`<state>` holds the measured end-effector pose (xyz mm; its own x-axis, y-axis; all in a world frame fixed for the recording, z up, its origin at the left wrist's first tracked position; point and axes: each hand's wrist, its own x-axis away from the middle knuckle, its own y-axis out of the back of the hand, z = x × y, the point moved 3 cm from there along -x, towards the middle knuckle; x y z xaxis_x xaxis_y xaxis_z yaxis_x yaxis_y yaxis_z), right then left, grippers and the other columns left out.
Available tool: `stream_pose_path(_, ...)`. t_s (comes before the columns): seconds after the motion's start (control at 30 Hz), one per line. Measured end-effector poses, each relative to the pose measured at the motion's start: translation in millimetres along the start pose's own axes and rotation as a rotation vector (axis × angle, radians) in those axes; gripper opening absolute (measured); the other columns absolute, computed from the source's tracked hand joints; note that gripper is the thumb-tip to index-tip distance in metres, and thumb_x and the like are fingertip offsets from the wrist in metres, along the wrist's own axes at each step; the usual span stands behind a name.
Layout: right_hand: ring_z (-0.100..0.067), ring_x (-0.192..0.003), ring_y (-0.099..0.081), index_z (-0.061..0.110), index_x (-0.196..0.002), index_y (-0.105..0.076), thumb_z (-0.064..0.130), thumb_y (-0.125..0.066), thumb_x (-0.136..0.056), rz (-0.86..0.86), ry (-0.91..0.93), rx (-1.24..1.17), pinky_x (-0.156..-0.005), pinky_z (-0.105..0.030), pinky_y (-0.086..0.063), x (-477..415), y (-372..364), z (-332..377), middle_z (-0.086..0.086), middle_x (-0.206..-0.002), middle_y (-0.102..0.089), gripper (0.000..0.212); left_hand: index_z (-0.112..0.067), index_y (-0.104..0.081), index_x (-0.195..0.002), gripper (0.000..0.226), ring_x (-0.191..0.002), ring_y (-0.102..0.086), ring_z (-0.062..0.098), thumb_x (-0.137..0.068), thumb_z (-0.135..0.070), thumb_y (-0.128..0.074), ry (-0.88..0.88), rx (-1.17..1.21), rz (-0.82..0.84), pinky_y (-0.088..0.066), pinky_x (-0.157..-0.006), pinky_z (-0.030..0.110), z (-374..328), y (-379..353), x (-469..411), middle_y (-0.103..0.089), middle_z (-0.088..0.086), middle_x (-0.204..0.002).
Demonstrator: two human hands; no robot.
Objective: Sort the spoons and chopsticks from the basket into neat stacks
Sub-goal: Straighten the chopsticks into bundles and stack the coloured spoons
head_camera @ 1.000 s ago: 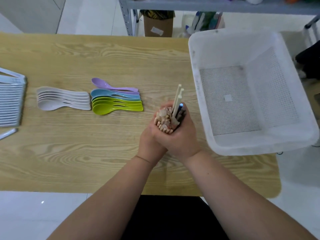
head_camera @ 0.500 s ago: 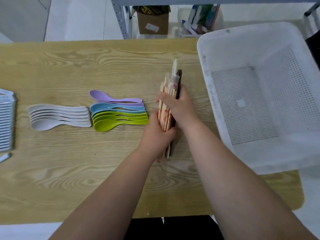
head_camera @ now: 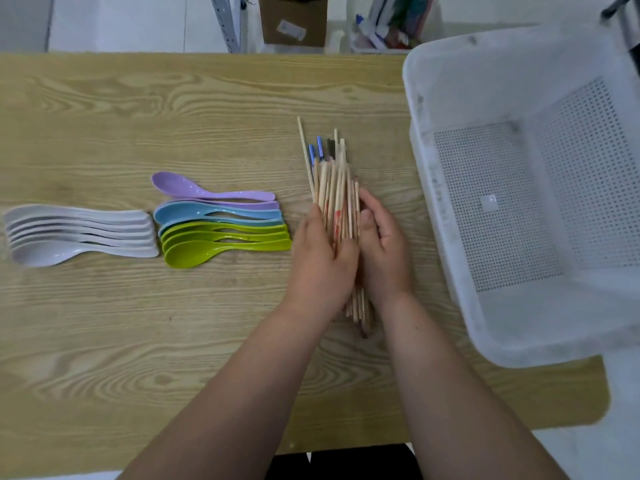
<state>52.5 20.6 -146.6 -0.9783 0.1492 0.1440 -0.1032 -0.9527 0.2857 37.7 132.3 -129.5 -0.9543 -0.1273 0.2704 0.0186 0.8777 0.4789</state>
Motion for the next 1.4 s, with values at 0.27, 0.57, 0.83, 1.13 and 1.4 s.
stream_pose_path(0.27, -0.003, -0.117, -0.046, 0.008, -0.123, -0.067, 0.014, -0.057, -0.099, -0.009, 0.189, 0.398, -0.104, -0.002, -0.026, -0.2, -0.2, -2.2, -0.01, -0.13, -0.056, 0.027, -0.001, -0.024, -0.155, 0.066, -0.154, -0.004, 0.015, -0.092, -0.019, -0.036, -0.095, -0.005, 0.056, 0.004, -0.112, 0.003, 7.8, -2.7, 10.0, -0.012, 0.016, -0.165)
stream_pose_path(0.57, -0.025, -0.141, -0.042, 0.006, -0.143, -0.051, 0.025, -0.041, -0.101, 0.113, 0.238, 0.509, -0.116, -0.041, -0.037, 30.1, 5.9, -21.8, -0.012, -0.154, -0.043, 0.047, -0.004, -0.017, -0.157, 0.068, -0.153, 0.004, 0.01, -0.095, -0.023, -0.038, -0.127, 0.026, 0.076, 0.003, -0.121, 0.018, 12.1, -8.2, 19.5, -0.001, 0.009, -0.167)
stream_pose_path(0.83, -0.035, -0.139, -0.043, 0.0, -0.137, -0.054, 0.024, -0.049, -0.1, 0.121, 0.358, 0.605, -0.113, -0.051, -0.038, 36.0, 15.2, -24.3, -0.02, -0.15, -0.045, 0.044, 0.002, -0.019, -0.156, 0.068, -0.155, 0.003, 0.026, -0.097, -0.027, -0.034, -0.277, -0.122, 0.099, -0.004, -0.126, 0.041, 22.9, -7.1, 10.0, -0.003, 0.021, -0.165)
stream_pose_path(1.13, -0.029, -0.152, -0.024, 0.005, -0.154, -0.035, 0.057, -0.056, -0.091, 0.372, 0.509, 0.866, -0.122, -0.052, -0.022, 78.2, 37.3, -49.0, -0.017, -0.162, -0.028, 0.085, 0.005, -0.02, -0.155, 0.068, -0.155, 0.002, 0.026, -0.1, -0.032, -0.034, -0.342, -0.147, 0.117, -0.001, -0.125, 0.031, 38.9, -12.9, 31.4, -0.001, 0.016, -0.166)
stream_pose_path(1.4, -0.017, -0.156, -0.006, 0.016, -0.16, -0.016, 0.071, -0.057, -0.083, 0.51, 0.499, 0.882, -0.126, -0.035, 0.002, 79.6, 55.6, -52.6, -0.007, -0.169, -0.01, 0.103, -0.005, -0.024, -0.156, 0.085, -0.155, 0.003, 0.032, -0.091, -0.048, -0.057, -0.52, -0.283, 0.227, -0.009, -0.125, 0.042, 45.2, 8.1, 40.1, -0.002, 0.019, -0.166)
